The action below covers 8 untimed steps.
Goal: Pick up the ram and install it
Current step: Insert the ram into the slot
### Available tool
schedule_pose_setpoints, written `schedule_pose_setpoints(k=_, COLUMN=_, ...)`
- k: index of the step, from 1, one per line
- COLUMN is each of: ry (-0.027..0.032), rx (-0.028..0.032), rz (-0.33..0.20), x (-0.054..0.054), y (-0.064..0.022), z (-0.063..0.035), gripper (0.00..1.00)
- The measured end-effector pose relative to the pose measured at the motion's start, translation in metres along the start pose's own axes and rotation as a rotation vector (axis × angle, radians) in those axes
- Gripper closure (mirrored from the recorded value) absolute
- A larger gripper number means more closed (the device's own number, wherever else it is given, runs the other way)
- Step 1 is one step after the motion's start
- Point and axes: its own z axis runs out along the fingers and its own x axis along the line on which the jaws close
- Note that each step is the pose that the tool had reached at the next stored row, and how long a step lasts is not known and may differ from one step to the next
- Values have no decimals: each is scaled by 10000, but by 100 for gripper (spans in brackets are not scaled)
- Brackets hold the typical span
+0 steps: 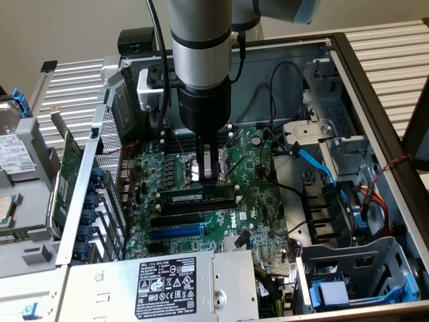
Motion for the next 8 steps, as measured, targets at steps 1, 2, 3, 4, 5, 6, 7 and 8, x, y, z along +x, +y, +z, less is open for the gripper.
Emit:
schedule_pose_setpoints(k=1, ry=0, rx=0, rz=-1, x=-1, y=0, z=0, gripper=88)
schedule_pose_setpoints(k=2, ry=0, rx=0, rz=0, x=-2, y=1, z=1, gripper=88)
schedule_pose_setpoints(k=3, ry=1, rx=0, rz=0, x=-2, y=1, z=1, gripper=88)
schedule_pose_setpoints(k=4, ry=1, rx=0, rz=6, x=-2, y=1, z=1, gripper=88)
schedule_pose_setpoints(k=5, ry=1, rx=0, rz=9, x=-2, y=1, z=1, gripper=88)
schedule_pose_setpoints(k=6, ry=0, rx=0, rz=11, x=-2, y=1, z=2, gripper=88)
schedule_pose_setpoints(k=7, ry=0, rx=0, rz=13, x=-1, y=2, z=2, gripper=88)
schedule_pose_setpoints(k=8, ry=-1, rx=1, rz=15, x=0, y=2, z=2, gripper=88)
